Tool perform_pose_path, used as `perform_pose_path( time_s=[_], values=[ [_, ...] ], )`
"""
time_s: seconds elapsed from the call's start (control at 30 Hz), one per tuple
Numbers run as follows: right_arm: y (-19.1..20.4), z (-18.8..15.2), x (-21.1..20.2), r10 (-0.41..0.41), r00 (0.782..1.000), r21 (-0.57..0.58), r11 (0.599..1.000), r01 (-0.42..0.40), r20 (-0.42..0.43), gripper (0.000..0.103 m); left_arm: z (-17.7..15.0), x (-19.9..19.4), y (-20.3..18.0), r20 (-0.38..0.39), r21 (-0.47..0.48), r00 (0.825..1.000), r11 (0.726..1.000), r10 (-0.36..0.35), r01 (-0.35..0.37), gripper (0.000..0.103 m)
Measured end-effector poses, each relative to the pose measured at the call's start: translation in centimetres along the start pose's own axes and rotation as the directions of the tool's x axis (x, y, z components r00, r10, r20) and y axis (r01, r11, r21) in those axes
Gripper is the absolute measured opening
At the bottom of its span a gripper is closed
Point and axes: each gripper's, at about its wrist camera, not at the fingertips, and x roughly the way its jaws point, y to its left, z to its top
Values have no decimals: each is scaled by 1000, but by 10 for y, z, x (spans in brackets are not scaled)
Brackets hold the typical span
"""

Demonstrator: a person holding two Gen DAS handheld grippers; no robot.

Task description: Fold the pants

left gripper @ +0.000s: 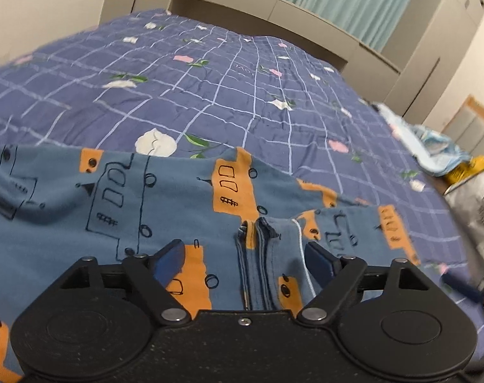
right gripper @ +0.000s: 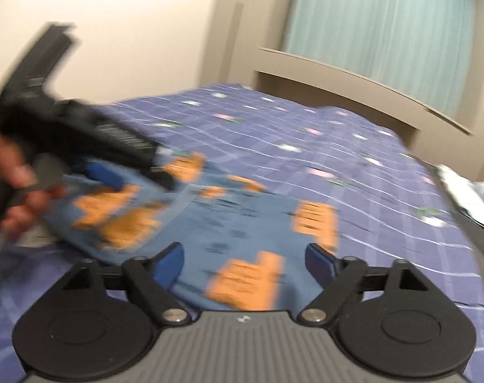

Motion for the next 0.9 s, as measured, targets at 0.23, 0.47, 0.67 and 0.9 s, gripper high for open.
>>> perform_pose_path(
  time_s=[0.23, 0.47, 0.67, 0.9],
  values=[
    [-42, 1, 47, -135, 990, 28, 990, 137, -46, 95, -3, 11, -7, 10, 59, 999, 997, 51, -52, 96],
    [-63, 6, 76, -191, 979, 65, 979, 195, -67, 101, 4, 19, -5, 10, 38, 997, 996, 78, -78, 100],
    [-47, -3, 56, -161, 985, 44, 985, 164, -67, 103, -12, 4, -4, 19, 82, 996, 993, 89, -91, 101],
    [-17, -11, 26, -152, 987, 30, 988, 154, -50, 103, -30, -28, 16, 40, 52, 993, 992, 112, -114, 102]
  ],
)
